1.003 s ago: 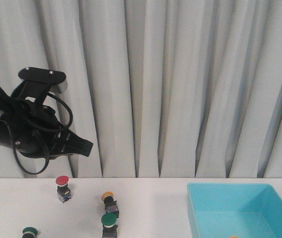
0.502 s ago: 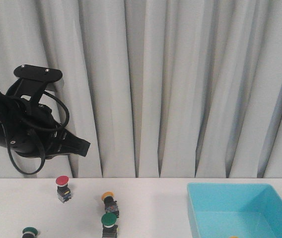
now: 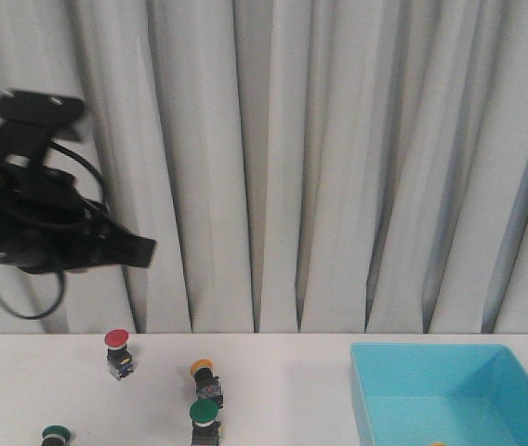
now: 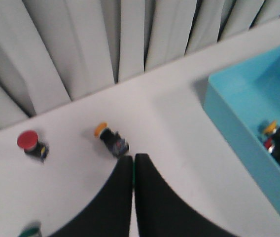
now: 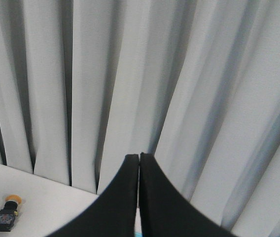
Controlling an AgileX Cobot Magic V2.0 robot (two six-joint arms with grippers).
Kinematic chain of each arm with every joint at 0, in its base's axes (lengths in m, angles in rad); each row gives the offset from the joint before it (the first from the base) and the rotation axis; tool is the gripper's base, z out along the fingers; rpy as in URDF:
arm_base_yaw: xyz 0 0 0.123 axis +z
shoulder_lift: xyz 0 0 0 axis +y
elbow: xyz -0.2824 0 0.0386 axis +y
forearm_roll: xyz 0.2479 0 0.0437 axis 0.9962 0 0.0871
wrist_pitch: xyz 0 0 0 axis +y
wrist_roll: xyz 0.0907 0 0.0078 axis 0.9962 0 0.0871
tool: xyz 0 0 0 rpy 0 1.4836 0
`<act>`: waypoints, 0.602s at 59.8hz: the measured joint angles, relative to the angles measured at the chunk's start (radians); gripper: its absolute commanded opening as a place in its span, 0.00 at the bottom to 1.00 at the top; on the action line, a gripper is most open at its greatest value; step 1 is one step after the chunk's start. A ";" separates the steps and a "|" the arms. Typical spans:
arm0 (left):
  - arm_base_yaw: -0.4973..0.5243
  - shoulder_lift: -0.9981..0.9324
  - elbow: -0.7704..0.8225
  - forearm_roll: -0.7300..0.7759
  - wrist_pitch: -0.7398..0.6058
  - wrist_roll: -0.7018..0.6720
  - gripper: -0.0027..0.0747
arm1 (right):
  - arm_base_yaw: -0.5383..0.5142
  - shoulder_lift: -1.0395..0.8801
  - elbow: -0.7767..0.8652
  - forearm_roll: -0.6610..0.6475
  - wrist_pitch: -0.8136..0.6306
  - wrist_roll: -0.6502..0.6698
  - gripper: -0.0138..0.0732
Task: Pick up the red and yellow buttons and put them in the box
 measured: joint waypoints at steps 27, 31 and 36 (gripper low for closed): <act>0.175 -0.749 1.135 0.049 -0.922 0.024 0.03 | 0.000 0.000 0.000 0.000 0.001 0.000 0.15; 0.223 -0.847 1.255 0.049 -0.914 0.046 0.03 | 0.000 0.000 0.000 0.000 0.001 0.000 0.15; 0.274 -0.979 1.369 0.049 -0.901 0.052 0.03 | 0.000 0.000 0.000 0.000 0.001 0.000 0.15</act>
